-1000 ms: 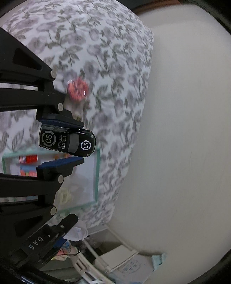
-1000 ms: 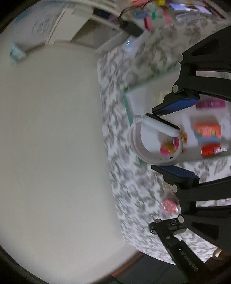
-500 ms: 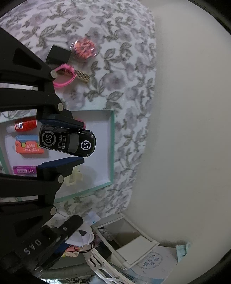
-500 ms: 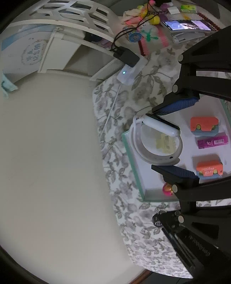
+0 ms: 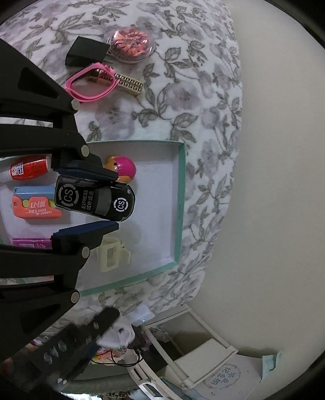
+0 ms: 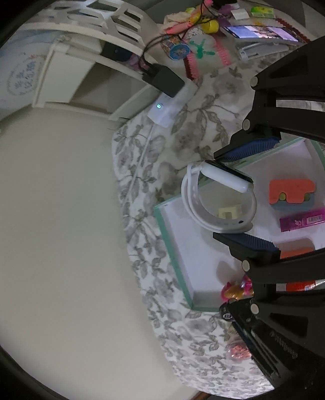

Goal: Organize rigid objects
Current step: 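Lift the toy car and white watch and carry them over the tray, then lower the toy car and white watch into the tray and open both grippers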

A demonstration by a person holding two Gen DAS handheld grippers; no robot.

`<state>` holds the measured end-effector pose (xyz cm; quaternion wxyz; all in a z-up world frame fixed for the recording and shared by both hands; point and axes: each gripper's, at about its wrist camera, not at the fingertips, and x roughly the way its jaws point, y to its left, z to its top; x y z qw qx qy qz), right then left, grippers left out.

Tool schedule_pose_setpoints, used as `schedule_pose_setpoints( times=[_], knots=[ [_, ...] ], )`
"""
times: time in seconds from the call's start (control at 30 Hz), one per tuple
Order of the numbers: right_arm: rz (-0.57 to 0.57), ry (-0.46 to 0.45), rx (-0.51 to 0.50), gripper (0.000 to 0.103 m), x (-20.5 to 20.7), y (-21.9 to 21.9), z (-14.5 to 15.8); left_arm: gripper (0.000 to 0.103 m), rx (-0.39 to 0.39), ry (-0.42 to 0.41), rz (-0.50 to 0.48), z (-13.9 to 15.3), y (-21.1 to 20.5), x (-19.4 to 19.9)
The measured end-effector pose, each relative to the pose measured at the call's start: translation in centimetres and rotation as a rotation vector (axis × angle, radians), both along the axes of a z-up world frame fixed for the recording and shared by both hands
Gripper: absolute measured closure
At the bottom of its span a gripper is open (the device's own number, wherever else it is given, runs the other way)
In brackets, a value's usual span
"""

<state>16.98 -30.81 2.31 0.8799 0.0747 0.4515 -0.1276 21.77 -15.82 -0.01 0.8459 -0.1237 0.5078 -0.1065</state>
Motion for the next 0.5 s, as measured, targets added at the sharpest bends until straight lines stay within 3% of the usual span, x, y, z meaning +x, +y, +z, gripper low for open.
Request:
schedule_pose_setpoints(
  times=[0.23, 0.5],
  knots=[
    [0.042, 0.129, -0.007, 0.045, 0.6, 1.4, -5.0, 0.069, 0.009, 0.024, -0.017, -1.0, -0.1, 0.1],
    [0.118, 0.211, -0.054, 0.045, 0.9, 3.8, -8.2, 0.069, 0.013, 0.081, -0.020, -3.1, 0.0, 0.2]
  ],
)
